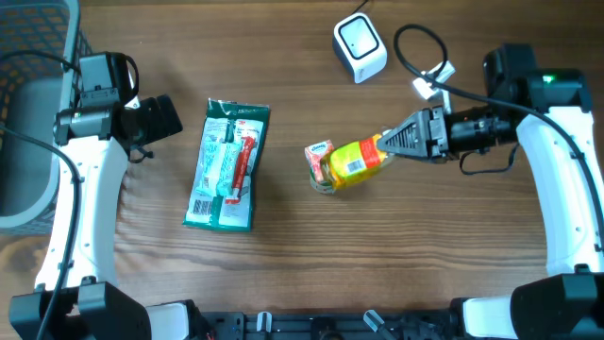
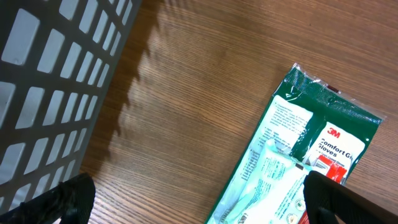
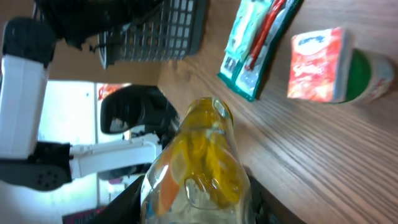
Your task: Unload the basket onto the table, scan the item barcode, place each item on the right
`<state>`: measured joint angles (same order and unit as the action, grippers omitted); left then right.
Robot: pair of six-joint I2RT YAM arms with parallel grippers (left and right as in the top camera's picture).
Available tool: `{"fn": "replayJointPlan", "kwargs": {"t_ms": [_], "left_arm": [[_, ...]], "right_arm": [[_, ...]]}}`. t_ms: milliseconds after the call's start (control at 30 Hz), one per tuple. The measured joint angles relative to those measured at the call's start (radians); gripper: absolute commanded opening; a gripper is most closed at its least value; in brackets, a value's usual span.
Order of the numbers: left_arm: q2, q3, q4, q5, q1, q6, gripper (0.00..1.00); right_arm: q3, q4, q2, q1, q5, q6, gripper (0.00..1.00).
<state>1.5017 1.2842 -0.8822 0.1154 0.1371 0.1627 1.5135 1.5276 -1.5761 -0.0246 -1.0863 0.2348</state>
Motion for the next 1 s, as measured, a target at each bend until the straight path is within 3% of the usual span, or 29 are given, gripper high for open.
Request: {"fn": "replayJointPlan", "kwargs": {"t_ms": [300,733,1000], "left_arm": [[0.000,0.000,0.000,0.000,0.000,0.000,1.00],[0.000,0.000,0.000,0.000,0.000,0.000,1.00],[0.000,0.000,0.000,0.000,0.000,0.000,1.00]], "right_arm": [[-0.107,0.001,0.000,-0.102,-0.051,0.061,0.21],[-0.261,0.032,0.004,-0.106,-0.142,0.181,0.18],[-0.262,-0.006,0.167,-0.106,-0.182,0.171,0.18]]}}
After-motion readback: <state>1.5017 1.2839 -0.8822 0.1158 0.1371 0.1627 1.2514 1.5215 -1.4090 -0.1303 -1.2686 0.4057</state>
